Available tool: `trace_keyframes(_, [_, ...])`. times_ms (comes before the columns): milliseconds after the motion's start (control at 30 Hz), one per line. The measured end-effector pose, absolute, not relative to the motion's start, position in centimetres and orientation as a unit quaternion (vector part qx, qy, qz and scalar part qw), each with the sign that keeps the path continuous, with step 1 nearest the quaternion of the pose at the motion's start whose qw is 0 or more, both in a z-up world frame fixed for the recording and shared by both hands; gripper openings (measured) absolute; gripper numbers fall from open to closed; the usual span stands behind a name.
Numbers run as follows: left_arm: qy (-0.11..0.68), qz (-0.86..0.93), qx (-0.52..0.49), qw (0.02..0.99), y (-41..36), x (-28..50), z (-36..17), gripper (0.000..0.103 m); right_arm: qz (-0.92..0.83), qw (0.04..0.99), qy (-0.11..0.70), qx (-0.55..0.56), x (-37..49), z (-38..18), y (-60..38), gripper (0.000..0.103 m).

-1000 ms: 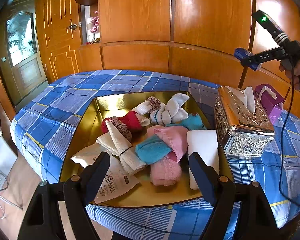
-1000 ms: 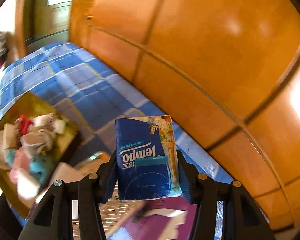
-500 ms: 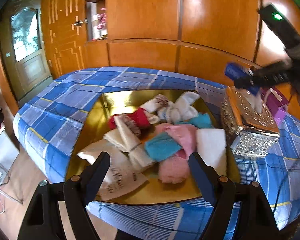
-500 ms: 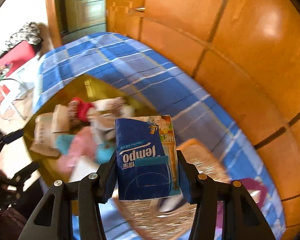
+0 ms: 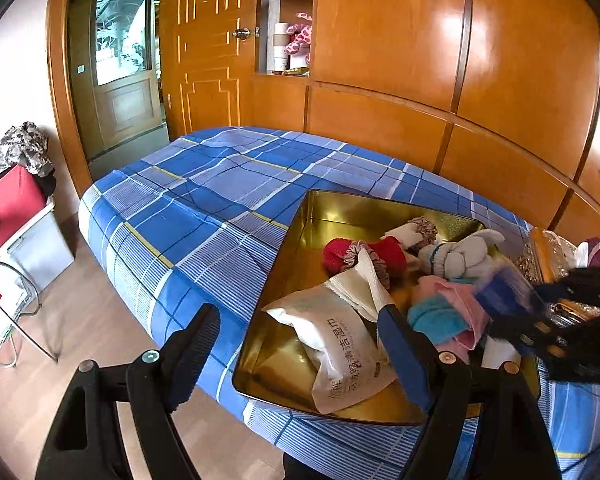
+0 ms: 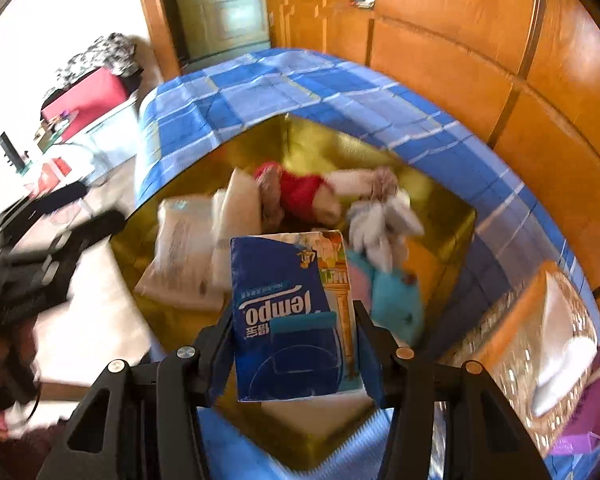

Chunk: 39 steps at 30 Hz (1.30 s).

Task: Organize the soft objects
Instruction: 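Carry the blue Tempo tissue pack with the right tool into the gold tray and release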

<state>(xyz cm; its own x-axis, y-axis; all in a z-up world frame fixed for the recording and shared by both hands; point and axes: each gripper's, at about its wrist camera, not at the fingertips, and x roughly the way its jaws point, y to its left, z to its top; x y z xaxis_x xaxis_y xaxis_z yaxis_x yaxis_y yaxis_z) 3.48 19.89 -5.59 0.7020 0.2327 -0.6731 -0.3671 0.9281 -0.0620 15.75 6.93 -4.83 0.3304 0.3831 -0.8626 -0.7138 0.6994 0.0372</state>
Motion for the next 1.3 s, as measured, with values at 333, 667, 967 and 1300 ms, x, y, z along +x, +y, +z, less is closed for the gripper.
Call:
trace_keyframes(333, [0.360, 0.145, -0.087, 0.918, 17.9, 4.0, -6.3, 0.083, 0.249, 0.825, 0.472, -0.186, 20.9, -9.5, 10.7, 0.052])
trace_keyframes(667, [0.353, 0.151, -0.085, 0.919, 17.7, 3.9, -6.0, 0.087, 0.247, 0.836, 0.460, -0.171, 20.9, -9.3, 10.6, 0.053])
trace_keyframes(967, [0.349, 0.153, -0.085, 0.920, 17.7, 3.7, -5.7, 0.089, 0.268, 0.849, 0.436, -0.130, 19.1, -6.0, 9.0, 0.070])
trace_keyframes(1300, [0.349, 0.153, -0.085, 0.921, 17.4, 3.7, -5.7, 0.090, 0.260, 0.853, 0.425, -0.155, 16.4, -6.7, 7.3, 0.070])
